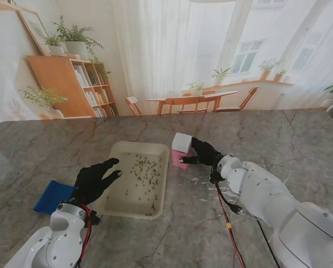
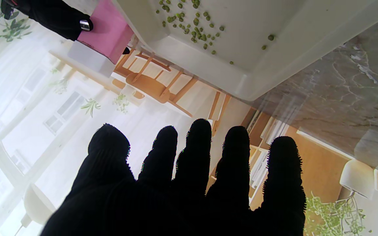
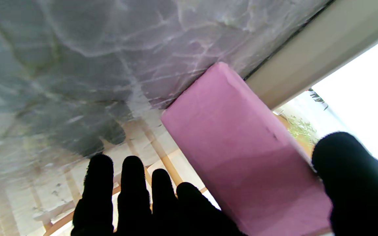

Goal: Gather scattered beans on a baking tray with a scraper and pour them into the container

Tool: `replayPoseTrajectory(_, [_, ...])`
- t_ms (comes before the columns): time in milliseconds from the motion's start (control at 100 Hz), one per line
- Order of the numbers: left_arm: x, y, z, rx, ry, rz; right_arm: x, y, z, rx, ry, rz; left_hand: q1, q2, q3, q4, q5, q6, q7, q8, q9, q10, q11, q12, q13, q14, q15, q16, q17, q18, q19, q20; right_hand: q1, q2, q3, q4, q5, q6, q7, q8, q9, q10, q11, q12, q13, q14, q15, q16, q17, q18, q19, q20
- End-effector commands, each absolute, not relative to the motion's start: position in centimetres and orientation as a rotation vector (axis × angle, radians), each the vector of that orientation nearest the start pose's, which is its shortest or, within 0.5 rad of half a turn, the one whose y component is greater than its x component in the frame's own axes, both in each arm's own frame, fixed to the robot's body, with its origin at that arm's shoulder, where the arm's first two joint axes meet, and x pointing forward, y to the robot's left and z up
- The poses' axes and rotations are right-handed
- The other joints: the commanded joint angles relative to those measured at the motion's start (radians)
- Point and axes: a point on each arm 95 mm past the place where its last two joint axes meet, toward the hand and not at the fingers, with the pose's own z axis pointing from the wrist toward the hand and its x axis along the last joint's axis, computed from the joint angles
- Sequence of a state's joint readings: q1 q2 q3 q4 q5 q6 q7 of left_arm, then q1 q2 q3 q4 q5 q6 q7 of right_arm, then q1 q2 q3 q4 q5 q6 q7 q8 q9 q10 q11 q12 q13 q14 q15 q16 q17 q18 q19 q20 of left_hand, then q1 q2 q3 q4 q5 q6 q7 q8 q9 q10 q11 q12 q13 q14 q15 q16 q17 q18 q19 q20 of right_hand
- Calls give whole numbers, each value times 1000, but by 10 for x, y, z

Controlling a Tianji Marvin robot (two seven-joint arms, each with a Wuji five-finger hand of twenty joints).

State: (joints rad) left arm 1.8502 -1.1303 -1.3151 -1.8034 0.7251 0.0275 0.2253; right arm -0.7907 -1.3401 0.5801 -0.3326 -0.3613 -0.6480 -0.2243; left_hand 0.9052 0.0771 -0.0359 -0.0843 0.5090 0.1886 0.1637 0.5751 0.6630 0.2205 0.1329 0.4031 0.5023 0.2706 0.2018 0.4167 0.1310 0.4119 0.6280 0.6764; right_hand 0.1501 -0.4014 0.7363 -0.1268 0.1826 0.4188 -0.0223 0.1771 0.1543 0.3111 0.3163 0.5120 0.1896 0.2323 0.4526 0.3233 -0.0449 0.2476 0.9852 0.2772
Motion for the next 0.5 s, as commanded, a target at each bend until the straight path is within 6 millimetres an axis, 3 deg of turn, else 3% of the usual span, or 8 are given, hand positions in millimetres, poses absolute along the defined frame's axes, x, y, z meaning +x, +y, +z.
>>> replayPoseTrajectory(0, [327,4,-322,-1496,1101,-1713,533,12,-399,1491,1645,1846,22,56,-4,50,13,12,11,11,10,-3,0,9,16,0,5,11,-6,19,22,4,-12,-24,21,-15,-12,-11,-1,41,7,-25,27,-12,17,-24,9,9,37,8,52,17])
replayPoseTrajectory(70, [327,4,-322,-1497,1100,-1713,533,14,-400,1499,1644,1848,24,55,-4,49,14,12,11,11,11,-1,1,9,17,1,5,11,-6,21,22,4,-11,-30,31,-13,-12,-17,4,52,14,-28,34,-10,25,-27,13,10,42,8,56,18])
replayPoseTrajectory(90, [327,4,-322,-1497,1100,-1713,533,14,-401,1501,1644,1848,25,56,-4,49,15,13,12,12,11,-1,1,9,17,1,6,12,-6,20,22,4,-12,-38,52,-19,-23,-20,3,152,17,-30,42,-14,29,-29,15,11,44,7,59,15])
replayPoseTrajectory(160, [327,4,-322,-1497,1100,-1713,533,15,-402,1507,1641,1844,26,55,-4,49,16,12,12,12,12,-2,1,9,18,1,6,12,-6,20,23,4,-7,-52,78,-9,-27,-25,15,203,29,-31,63,-5,44,-28,34,18,52,9,74,21])
replayPoseTrajectory(200, [327,4,-322,-1497,1098,-1712,532,16,-403,1513,1635,1840,27,55,-4,49,18,12,13,12,13,-2,2,10,19,2,7,12,-5,19,23,4,-1,-68,104,-10,-36,-28,17,325,42,-34,81,2,57,-30,51,23,59,11,83,28])
replayPoseTrajectory(280, [327,4,-322,-1497,1095,-1711,532,17,-405,1532,1618,1831,29,55,-4,49,18,14,13,13,14,-1,2,10,20,2,8,13,-5,20,23,4,11,-95,156,-9,-55,-41,56,465,63,-45,111,11,78,-34,73,27,74,12,100,39])
replayPoseTrajectory(370, [326,5,-322,-1497,1094,-1710,532,19,-408,1556,1576,1832,31,55,-4,49,20,12,14,13,16,1,3,11,21,2,9,14,-4,19,25,4,42,-148,247,-3,-94,-85,176,681,114,-81,179,30,123,-51,117,39,107,11,130,62])
replayPoseTrajectory(490, [326,5,-322,-1497,1092,-1709,531,21,-411,1596,1508,1839,31,57,-5,49,20,13,14,14,16,1,2,11,21,3,9,14,-5,21,25,3,80,-190,328,7,-56,-157,306,767,191,-140,252,44,181,-78,153,57,141,7,155,79])
